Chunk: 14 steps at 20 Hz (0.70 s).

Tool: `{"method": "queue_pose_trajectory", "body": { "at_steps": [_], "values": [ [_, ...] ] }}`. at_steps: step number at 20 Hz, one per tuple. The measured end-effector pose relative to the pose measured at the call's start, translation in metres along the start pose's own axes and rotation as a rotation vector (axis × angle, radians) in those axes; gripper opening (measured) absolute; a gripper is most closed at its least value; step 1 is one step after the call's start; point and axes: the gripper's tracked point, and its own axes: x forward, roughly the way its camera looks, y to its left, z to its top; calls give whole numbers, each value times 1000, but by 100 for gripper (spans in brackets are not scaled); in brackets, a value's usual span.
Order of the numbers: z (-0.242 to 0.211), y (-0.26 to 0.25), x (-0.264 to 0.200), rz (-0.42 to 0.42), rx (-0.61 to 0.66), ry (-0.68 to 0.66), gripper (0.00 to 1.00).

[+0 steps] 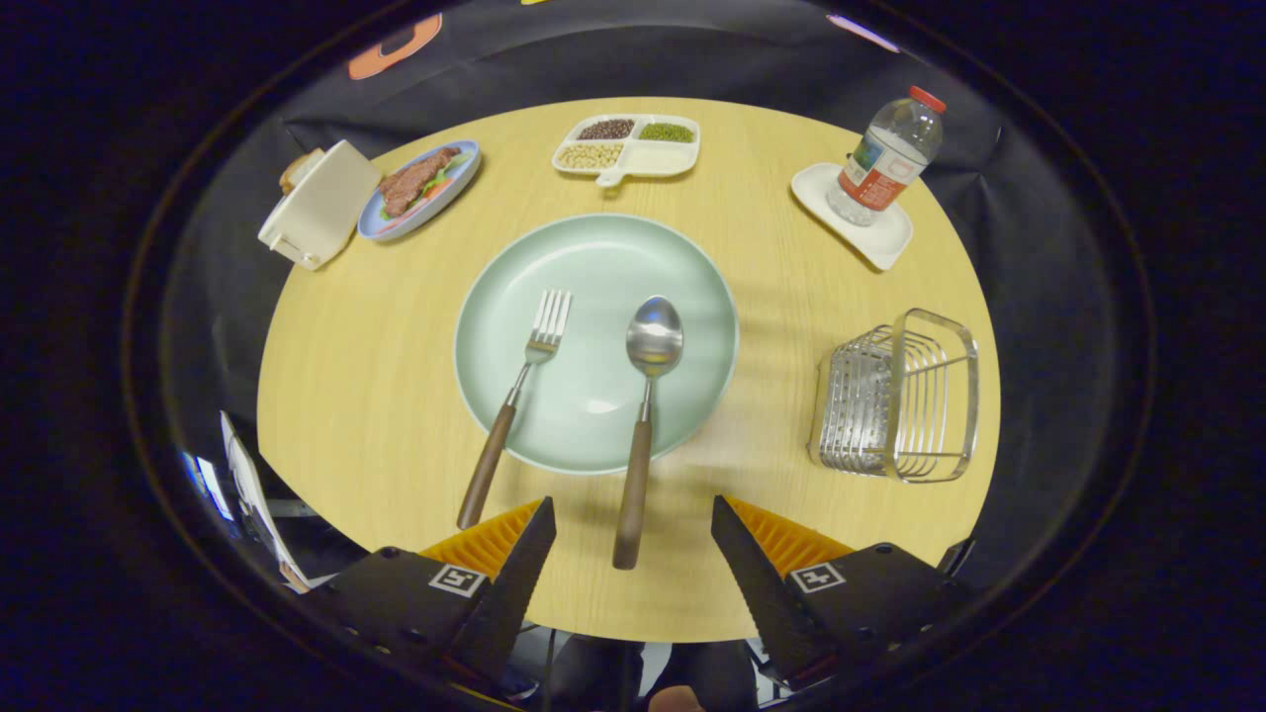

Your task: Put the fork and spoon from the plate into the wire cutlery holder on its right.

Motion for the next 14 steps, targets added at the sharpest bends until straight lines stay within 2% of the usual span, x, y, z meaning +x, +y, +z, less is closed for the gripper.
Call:
{"method": "queue_pose_trajectory", "body": {
  "at_steps": [1,7,8,11,14],
  "values": [
    [-1,0,6,-7,-9,12,95],
    [-5,-1,32,-21,31,86,43],
    [-7,-1,33,-20,46,99,22],
    [-5,-1,29,15,78,109,6],
    [-6,1,13,70,110,112,0]
  ]
}}
